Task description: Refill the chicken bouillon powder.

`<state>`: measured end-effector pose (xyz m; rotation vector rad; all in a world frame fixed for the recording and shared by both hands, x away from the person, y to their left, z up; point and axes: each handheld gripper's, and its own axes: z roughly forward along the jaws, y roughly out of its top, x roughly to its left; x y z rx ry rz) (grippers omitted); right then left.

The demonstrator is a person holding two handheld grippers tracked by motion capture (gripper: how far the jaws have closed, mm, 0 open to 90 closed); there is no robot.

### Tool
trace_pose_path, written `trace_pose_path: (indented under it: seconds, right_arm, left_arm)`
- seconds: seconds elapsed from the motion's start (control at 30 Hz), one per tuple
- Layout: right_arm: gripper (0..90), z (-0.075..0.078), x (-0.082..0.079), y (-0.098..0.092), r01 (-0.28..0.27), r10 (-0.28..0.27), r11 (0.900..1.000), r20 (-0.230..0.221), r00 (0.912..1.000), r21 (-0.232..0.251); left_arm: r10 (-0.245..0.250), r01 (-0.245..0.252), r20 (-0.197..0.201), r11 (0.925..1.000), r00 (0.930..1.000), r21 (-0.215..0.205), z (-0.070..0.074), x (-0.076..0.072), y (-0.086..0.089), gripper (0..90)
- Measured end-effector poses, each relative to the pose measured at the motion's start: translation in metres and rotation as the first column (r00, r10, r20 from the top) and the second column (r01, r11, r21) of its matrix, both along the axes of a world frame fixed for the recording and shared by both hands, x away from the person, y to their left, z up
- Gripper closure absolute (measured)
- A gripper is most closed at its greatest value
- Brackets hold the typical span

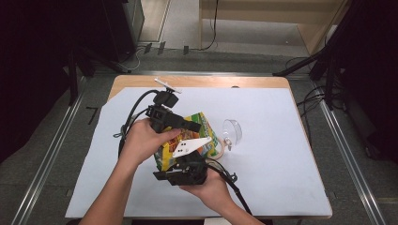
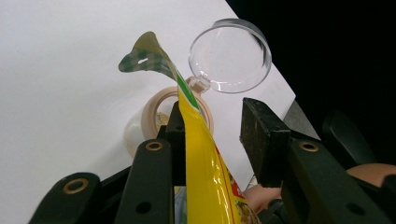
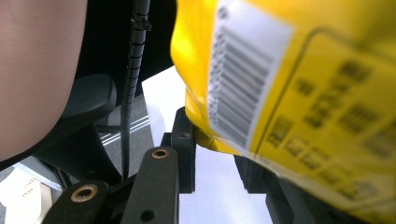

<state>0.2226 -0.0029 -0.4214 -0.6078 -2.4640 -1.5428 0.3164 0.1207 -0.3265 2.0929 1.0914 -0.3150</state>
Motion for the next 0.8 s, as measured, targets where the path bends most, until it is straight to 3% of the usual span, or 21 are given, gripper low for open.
trace_pose_path:
  seconds: [0.8]
  right_arm:
    - [71.6,0.0008,-0.0005,-0.0001,-0.001,0.001,1.000,0.021,0.9998,-0.017]
  left_arm:
    - [0.029,-0.029,-0.029,0.9992,0.9992,-0.026,-0.0061,0.0075,0.0082,62.8]
